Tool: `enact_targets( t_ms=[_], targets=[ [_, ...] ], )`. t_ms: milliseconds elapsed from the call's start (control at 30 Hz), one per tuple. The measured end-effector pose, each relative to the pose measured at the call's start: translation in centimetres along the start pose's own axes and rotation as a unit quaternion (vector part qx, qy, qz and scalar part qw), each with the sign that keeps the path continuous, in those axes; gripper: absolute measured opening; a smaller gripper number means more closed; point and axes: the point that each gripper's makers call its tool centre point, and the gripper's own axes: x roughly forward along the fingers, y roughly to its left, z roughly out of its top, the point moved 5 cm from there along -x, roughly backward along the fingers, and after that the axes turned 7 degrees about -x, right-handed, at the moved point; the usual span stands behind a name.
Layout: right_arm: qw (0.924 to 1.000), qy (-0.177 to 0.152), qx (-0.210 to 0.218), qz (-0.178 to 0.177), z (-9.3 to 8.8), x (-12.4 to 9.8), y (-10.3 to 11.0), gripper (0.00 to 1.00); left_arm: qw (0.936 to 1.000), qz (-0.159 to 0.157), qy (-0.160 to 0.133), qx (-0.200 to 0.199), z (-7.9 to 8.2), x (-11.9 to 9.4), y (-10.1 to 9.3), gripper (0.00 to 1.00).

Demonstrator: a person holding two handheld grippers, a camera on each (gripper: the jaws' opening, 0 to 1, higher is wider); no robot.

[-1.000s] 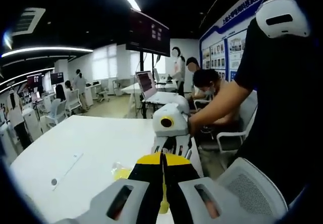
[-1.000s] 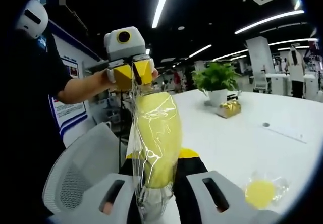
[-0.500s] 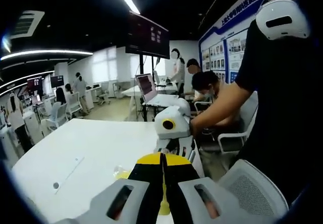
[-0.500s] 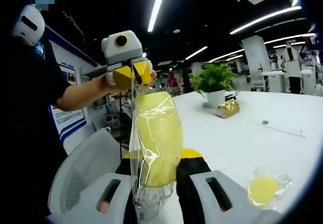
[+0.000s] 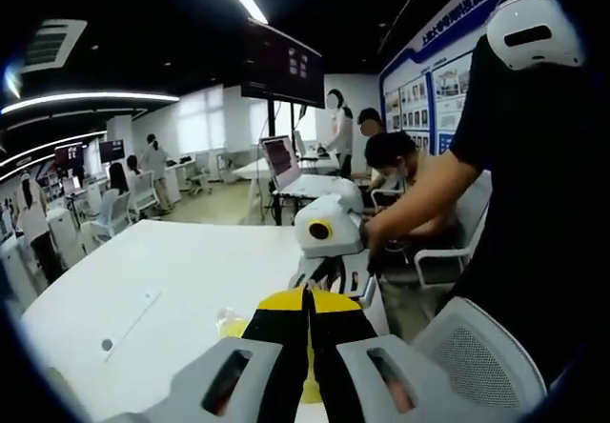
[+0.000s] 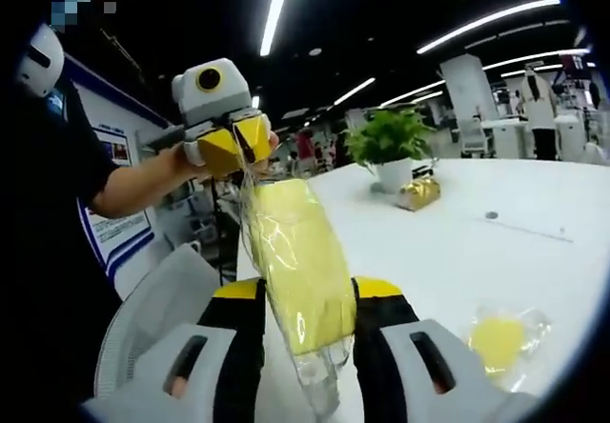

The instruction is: Compare the silicone blocks by pressing each to a similar depth, holding the contact briefly, and releasing to observe deformation and rebound differences across the visible hardness samples.

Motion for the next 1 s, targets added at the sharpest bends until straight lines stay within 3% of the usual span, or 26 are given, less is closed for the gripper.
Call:
enact_targets(
  t_ms=[200, 400, 533, 667, 767, 1000],
  targets=[
    [1.0000, 0.002, 0.002, -0.008, -0.2, 0.1, -0.1, 0.49, 1.0000, 0.000, -0.001, -0.001, 0.0, 0.0, -0.1, 0.00],
    [0.9999, 0.001, 0.003, -0.017, -0.5, 0.0, -0.1, 0.55, 1.0000, 0.003, -0.002, -0.006, -0.3, -0.2, -0.1, 0.00],
    [0.9980, -0.026, -0.036, -0.045, -0.2, -0.3, -0.5, 0.58, 0.9998, 0.007, -0.007, -0.016, -0.8, -0.3, 0.2, 0.00],
    [0.9960, -0.041, -0.027, -0.075, -0.1, -1.1, -1.1, 0.69, 0.9994, 0.012, -0.019, -0.025, -1.0, -0.5, 0.2, 0.00],
    [0.9948, -0.033, -0.025, -0.093, -0.3, -1.4, -1.5, 0.75, 0.9990, 0.016, -0.027, -0.032, -1.0, -0.6, 0.3, 0.00],
    [0.9905, -0.016, -0.042, -0.130, -1.2, -3.4, -1.9, 0.73, 0.9972, 0.024, -0.051, -0.050, -1.0, -1.0, 0.6, 0.00]
  ],
)
